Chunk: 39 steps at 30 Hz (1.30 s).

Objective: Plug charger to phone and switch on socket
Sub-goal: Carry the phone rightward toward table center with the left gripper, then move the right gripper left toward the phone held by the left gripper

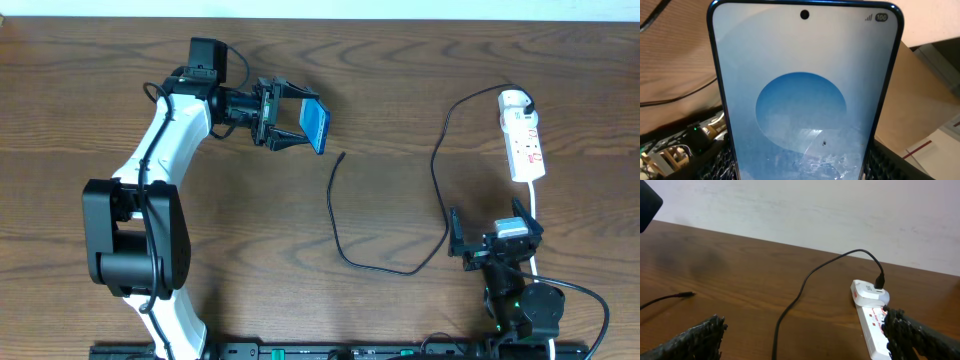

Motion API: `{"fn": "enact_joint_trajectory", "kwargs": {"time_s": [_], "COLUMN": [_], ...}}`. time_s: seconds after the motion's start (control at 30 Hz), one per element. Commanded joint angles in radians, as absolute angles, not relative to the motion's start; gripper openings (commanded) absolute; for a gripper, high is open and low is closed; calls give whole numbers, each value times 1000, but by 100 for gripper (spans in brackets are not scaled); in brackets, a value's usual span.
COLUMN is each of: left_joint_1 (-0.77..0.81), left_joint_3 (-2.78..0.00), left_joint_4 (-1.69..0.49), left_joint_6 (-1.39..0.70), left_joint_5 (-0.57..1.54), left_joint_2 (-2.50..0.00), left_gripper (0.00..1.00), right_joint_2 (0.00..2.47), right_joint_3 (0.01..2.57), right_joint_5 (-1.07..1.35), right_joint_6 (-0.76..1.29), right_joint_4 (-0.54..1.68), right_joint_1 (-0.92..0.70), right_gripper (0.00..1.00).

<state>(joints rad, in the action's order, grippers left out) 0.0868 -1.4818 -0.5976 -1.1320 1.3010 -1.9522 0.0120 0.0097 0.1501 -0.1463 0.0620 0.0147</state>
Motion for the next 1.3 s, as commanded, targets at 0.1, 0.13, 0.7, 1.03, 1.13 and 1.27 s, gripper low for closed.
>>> {"fn": "enact_joint_trajectory", "kwargs": {"time_s": [0.1,0.13,0.7,1.03,1.13,1.27], "left_joint_1": [82,82,82,82,82,82], "left_joint_3": [-1488,-1488,-1488,-1488,-1488,-1488], "left_joint_4": [-596,-595,-595,-595,-588,-588], "left_joint_6": [-1163,-1166,-1256,-1255,-1255,-1255], "left_joint_5": [1317,1312,1233,1233,1233,1233], "left_joint_2": [-1935,-1935,-1935,-1935,-1935,-1935], "left_gripper": [66,65,65,66,65,65], "right_joint_2": [7,7,38,312,417,563], "right_joint_3": [6,6,66,221,279,367], "right_joint_5": [162,170,332,377,393,435], "right_joint_6": [-135,-135,60,59,59,59], "right_joint_4": [58,55,48,49,50,70], "right_joint_1": [12,12,12,12,12,12], "right_gripper": [99,99,99,99,99,99]}}
